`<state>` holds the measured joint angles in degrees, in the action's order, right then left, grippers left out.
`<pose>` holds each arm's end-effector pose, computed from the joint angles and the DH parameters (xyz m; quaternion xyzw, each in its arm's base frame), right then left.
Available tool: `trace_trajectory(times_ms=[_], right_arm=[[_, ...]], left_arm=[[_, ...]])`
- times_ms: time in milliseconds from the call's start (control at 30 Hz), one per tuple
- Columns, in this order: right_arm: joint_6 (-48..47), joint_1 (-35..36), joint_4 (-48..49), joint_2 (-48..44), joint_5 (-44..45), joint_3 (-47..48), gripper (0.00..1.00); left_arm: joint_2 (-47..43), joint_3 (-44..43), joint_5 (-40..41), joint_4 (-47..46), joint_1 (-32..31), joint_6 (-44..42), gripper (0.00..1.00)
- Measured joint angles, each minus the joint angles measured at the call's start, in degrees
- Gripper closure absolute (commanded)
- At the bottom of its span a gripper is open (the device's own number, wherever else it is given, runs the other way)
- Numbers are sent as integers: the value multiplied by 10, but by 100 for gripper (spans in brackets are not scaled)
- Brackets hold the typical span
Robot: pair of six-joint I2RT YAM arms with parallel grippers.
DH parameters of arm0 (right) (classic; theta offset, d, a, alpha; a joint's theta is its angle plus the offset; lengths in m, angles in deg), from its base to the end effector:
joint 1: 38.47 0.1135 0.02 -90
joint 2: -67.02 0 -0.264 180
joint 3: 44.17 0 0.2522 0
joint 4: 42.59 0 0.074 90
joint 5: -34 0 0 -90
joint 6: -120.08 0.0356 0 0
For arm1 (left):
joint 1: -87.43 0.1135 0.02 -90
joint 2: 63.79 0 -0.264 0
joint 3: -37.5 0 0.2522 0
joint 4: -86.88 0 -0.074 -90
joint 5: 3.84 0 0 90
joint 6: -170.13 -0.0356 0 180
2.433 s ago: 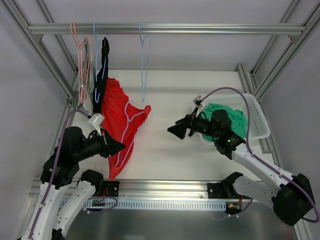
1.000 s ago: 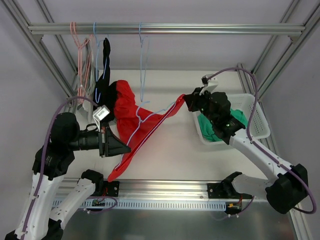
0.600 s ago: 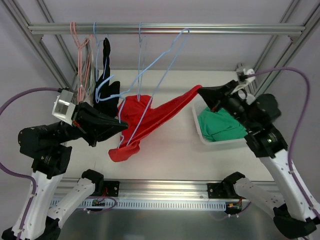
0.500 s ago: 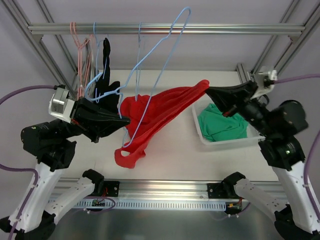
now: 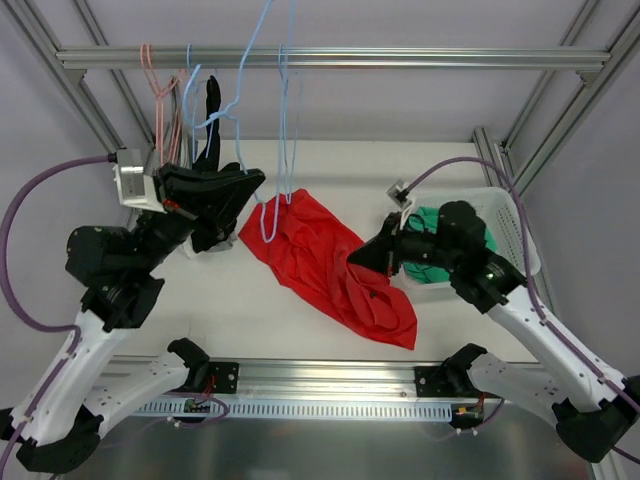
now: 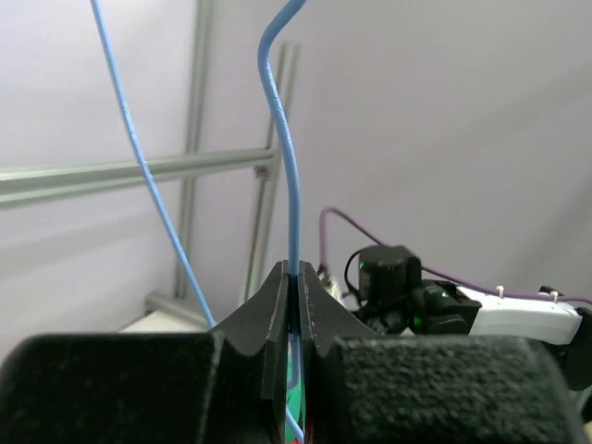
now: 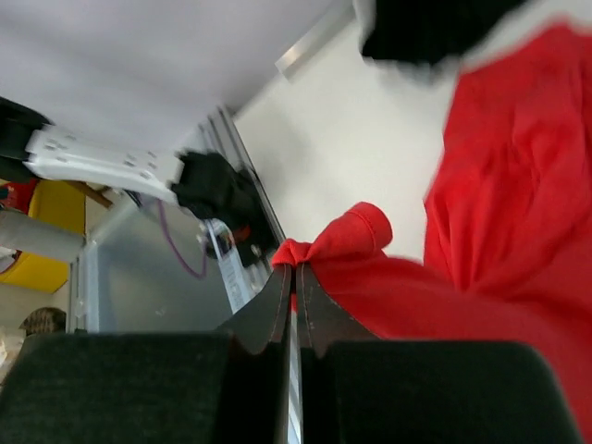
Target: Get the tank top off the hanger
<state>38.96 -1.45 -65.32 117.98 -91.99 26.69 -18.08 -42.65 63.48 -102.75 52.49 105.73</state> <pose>0.1419 0.1332 0.3993 -0.3741 0.6165 0.4617 0.5165 0.0908 -0.0802 0.5194 0.2116 0.3665 -0.5213 0.7410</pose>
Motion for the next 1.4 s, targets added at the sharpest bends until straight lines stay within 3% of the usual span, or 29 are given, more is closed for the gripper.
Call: trace_trajectory(times_ms=[133,167,200,233,300,433,600,800,900,1133,1400], right_arm=[[0,18,-28,23,48,-85,99],[0,19,-30,25,61,-97,84],[4,19,-30,27,71,-105,61],[9,19,-28,31,82,-108,17],[11,19,-20,42,101,-108,3],[13,19,-8,53,134,-108,0],[12,19,-2,53,153,-104,0],[10,19,-1,50,159,-104,1],[10,19,0,49,160,-104,1],[10,19,1,45,161,-104,1],[10,19,2,23,161,-104,0]], left_arm=[[-89,15,68,130,0,-28,100],[-113,17,82,161,0,-31,100],[-132,21,94,186,0,-33,100],[-149,26,105,210,0,-33,100],[-170,39,135,260,0,-26,100],[-155,52,180,363,0,-2,100],[-71,22,207,470,0,24,100],[-4,-30,235,524,0,28,100],[58,-104,240,541,8,17,100],[243,-288,139,520,131,25,100],[385,-374,56,524,178,65,100]])
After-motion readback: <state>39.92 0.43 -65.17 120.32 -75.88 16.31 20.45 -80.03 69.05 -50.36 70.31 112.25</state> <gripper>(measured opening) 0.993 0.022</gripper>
